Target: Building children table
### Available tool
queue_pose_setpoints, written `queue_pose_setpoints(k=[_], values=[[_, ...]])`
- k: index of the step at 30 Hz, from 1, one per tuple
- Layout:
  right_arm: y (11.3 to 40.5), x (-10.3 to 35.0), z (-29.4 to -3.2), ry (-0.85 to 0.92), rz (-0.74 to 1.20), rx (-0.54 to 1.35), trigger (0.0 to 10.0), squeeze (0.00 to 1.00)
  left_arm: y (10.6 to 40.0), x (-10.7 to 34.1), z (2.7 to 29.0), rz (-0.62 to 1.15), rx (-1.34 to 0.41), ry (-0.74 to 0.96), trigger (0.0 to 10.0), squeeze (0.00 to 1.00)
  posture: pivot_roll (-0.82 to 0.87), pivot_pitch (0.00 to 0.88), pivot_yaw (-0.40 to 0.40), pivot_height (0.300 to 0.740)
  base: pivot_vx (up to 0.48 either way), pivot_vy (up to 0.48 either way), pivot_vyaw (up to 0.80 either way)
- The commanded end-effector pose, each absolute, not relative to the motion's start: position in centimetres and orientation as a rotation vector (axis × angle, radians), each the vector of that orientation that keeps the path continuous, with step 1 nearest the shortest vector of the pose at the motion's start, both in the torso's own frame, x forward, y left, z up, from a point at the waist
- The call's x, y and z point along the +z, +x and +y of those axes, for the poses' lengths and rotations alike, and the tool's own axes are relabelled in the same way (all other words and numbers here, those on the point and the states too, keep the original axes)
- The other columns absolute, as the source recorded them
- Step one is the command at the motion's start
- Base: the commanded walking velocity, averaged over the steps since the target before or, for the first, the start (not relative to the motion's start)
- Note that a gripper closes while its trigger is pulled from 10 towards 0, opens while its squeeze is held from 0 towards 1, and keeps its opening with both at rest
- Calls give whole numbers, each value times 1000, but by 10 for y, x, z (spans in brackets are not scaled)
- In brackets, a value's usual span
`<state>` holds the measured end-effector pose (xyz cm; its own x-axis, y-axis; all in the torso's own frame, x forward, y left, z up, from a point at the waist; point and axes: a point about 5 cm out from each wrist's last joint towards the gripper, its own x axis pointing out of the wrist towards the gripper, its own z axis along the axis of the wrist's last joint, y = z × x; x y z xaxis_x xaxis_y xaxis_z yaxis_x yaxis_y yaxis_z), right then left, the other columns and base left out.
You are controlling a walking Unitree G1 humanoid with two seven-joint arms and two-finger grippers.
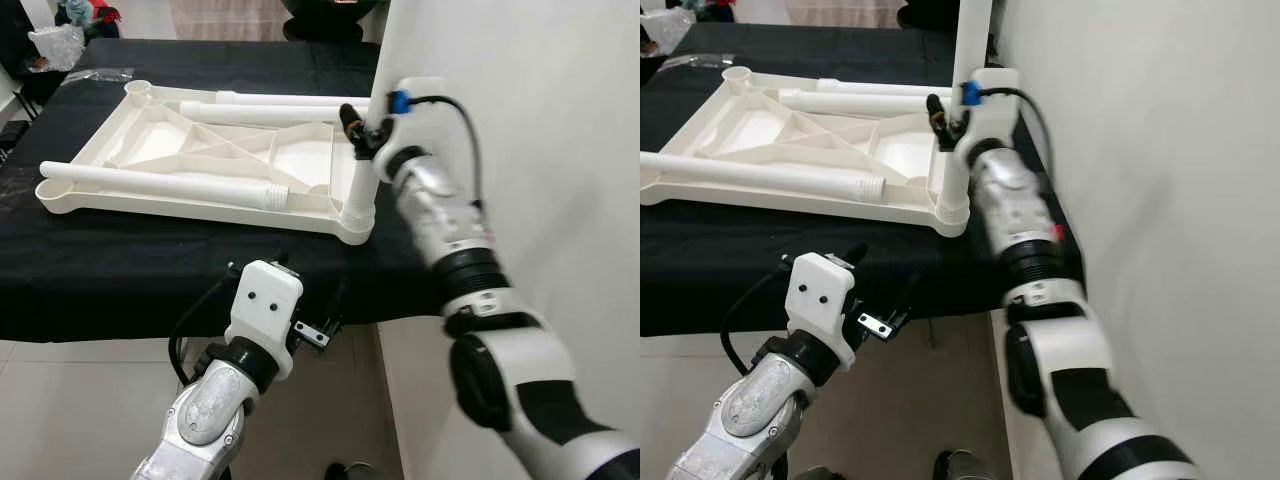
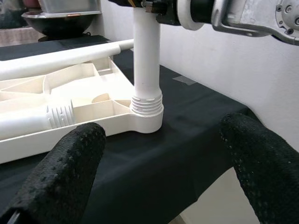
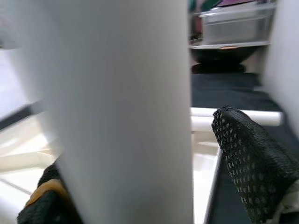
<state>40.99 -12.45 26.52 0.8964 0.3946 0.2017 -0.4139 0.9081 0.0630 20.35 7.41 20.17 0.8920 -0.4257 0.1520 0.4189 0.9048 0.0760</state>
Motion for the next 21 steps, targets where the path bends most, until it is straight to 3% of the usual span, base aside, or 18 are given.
queue_pose_setpoints(k=[1, 3, 7, 17, 18, 19, 20, 21], values=[[407, 250, -123, 114, -132, 580, 10000, 0, 204, 199, 73, -156, -442, 40, 10000, 0, 68, 108, -96, 740, 0, 0, 0], [407, 250, -123, 114, -132, 580, 10000, 0, 204, 199, 73, -156, -442, 40, 10000, 0, 68, 108, -96, 740, 0, 0, 0], [398, 244, -115, 99, -86, 879, 10000, 0, 203, 200, 72, -160, -446, 41, 10000, 0, 80, 105, -98, 740, 0, 0, 0], [402, 249, -105, 81, -69, 913, 10000, 0, 203, 200, 72, -162, -443, 43, 10000, 0, 85, 112, -103, 740, 0, 0, 0], [404, 251, -102, 66, -76, 899, 8745, 0, 203, 201, 72, -162, -442, 42, 10000, 0, 89, 114, -108, 740, 0, 0, 0], [404, 251, -102, 66, -76, 899, 8745, 0, 203, 201, 72, -162, -442, 42, 10000, 0, 89, 114, -108, 740, 0, 0, 0], [405, 253, -99, 60, -89, 882, 0, 0, 203, 201, 72, -163, -440, 43, 10000, 0, 89, 118, -108, 740, 0, 0, 0], [407, 255, -98, 62, -107, 856, 0, 0, 203, 201, 73, -164, -438, 43, 10000, 0, 89, 118, -108, 740, 0, 0, 0]])
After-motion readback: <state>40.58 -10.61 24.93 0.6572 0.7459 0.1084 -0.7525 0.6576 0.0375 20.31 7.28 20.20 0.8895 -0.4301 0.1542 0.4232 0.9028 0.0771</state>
